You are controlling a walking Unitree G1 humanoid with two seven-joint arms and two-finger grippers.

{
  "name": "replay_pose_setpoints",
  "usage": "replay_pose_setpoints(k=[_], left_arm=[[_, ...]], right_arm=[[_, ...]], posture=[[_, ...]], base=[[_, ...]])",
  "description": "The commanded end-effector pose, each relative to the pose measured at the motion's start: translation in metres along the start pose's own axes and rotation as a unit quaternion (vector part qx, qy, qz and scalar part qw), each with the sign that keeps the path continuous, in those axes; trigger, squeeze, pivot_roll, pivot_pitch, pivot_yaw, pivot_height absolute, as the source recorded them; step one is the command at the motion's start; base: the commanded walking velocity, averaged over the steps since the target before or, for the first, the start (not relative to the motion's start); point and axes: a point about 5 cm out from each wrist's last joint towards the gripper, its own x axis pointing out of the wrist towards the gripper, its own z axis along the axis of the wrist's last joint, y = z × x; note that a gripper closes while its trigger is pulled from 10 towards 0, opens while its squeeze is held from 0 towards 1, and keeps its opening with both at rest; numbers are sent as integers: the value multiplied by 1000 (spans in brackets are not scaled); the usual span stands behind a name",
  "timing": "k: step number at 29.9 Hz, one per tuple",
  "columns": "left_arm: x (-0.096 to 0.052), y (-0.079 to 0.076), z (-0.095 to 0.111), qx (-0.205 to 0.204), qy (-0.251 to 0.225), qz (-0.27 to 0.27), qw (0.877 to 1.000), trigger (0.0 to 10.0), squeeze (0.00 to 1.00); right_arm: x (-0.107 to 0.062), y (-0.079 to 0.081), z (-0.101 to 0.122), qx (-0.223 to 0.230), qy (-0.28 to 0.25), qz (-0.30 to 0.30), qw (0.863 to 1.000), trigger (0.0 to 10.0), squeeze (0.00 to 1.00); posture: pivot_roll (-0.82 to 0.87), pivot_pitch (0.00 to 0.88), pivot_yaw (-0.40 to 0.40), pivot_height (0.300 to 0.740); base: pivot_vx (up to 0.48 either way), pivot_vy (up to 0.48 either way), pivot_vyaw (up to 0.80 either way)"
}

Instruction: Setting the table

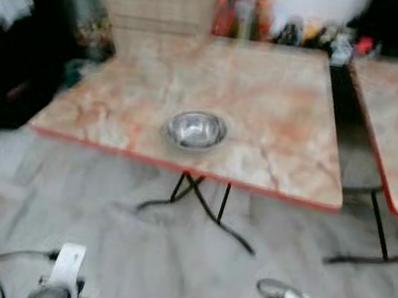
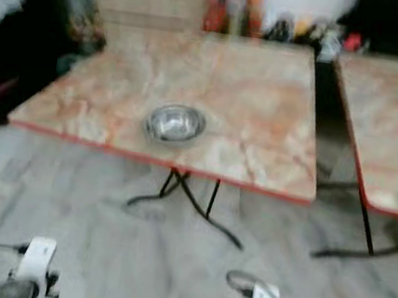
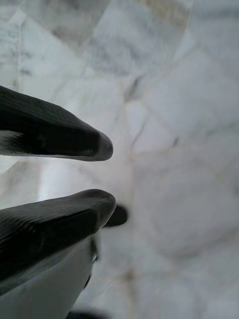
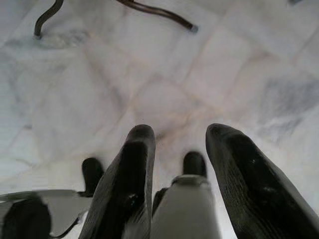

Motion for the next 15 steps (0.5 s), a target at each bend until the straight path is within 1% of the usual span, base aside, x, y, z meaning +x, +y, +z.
replay_pose_setpoints(k=[1, 3, 4, 5, 8, 10, 11, 12, 13, 15], left_arm=[[1, 2, 7, 7, -4, -2, 1000, 10000, 0], [1, 1, 7, 9, -3, -7, 1000, 10000, 0], [1, -3, 7, 14, -2, -12, 1000, 10000, 0], [2, -10, 6, 21, -1, -19, 1000, 10000, 0], [3, -14, 5, -15, -3, -18, 1000, 10000, 0], [3, -14, 7, -5, -6, -14, 1000, 10000, 0], [3, -9, 11, -17, -15, 1, 1000, 10000, 0], [3, -4, 15, -38, -22, 11, 999, 10000, 0], [3, 0, 17, -50, -26, 14, 998, 10000, 0], [2, 2, 13, -37, -17, 12, 999, 10000, 0]], right_arm=[[0, -2, -1, 2, 4, -5, 1000, 10000, 0], [0, -1, 0, 2, 3, -4, 1000, 10000, 0], [0, 2, -1, 3, 3, -2, 1000, 10000, 0], [0, 6, -2, 5, 4, 2, 1000, 10000, 0], [0, 9, -4, 0, 8, 7, 1000, 10000, 0], [0, 9, -5, -3, 9, 9, 1000, 10000, 0], [-1, 9, -6, 3, 8, 6, 1000, 10000, 0], [-1, 9, -6, 9, 7, 3, 1000, 10000, 0], [-1, 8, -6, 9, 6, 3, 1000, 10000, 0], [-1, 6, -6, 3, 6, 4, 1000, 10000, 0]], posture=[[-89, 100, 82, 740], [-89, 100, 82, 740], [-67, 145, 74, 740], [-67, 150, 73, 740], [-75, 156, 69, 740], [-87, 157, 71, 740], [-109, 155, 69, 740], [-110, 155, 66, 740], [-105, 157, 65, 740], [-85, 162, 62, 740]], base=[[0, 0, 0], [0, 0, 0], [0, 0, 0], [0, 0, 0], [0, 0, 0], [0, 0, 0], [0, 0, 0], [0, 0, 0], [0, 0, 0], [0, 0, 0]])
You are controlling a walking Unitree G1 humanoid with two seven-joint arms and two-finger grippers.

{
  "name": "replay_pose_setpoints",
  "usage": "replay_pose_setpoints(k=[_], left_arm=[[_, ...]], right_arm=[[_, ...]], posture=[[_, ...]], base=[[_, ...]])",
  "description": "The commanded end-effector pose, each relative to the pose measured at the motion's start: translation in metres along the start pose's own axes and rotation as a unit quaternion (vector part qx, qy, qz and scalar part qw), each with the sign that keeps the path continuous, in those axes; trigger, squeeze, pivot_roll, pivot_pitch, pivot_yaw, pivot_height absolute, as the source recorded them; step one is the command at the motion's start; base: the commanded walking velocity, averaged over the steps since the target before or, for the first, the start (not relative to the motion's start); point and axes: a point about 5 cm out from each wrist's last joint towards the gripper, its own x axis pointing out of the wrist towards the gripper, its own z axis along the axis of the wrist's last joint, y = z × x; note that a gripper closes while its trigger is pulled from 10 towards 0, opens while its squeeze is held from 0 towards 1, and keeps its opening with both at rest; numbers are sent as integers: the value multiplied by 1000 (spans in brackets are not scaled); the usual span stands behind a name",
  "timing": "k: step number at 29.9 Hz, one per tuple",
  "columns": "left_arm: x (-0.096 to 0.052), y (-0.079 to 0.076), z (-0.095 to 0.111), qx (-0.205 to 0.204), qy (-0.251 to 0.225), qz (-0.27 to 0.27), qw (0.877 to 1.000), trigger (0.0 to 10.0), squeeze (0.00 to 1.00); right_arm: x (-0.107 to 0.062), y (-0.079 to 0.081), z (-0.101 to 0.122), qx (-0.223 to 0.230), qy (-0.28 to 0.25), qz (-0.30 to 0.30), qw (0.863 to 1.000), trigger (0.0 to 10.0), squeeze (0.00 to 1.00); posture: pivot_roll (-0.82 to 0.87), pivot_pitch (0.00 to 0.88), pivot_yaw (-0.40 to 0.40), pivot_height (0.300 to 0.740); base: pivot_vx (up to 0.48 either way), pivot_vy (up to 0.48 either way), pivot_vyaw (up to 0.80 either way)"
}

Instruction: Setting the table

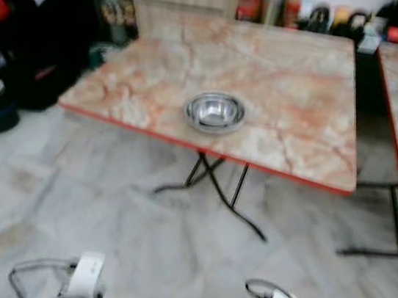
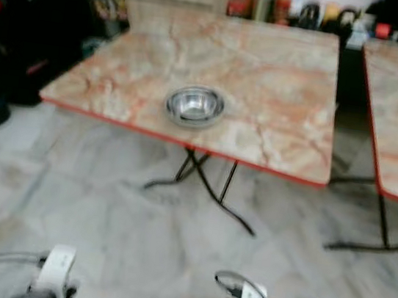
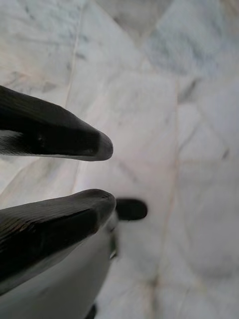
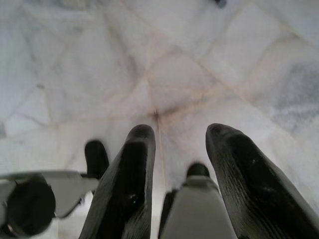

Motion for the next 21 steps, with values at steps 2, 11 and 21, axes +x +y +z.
replay_pose_setpoints(k=[2, 11, 21], left_arm=[[0, -3, 2, 17, -1, -14, 1000, 10000, 0], [-5, -10, -39, -25, 36, 0, 999, 10000, 0], [-6, -27, -45, -52, 35, -20, 998, 10000, 0]], right_arm=[[-1, -4, -3, 2, 8, -5, 1000, 10000, 0], [-2, -11, -5, 1, 16, -9, 1000, 10000, 0], [-3, -41, 10, -21, 7, -38, 999, 10000, 0]], posture=[[-83, 163, 67, 740], [-107, 116, 28, 740], [-132, 6, -5, 740]], base=[[0, 0, 0], [0, 0, 0], [0, 0, 0]])
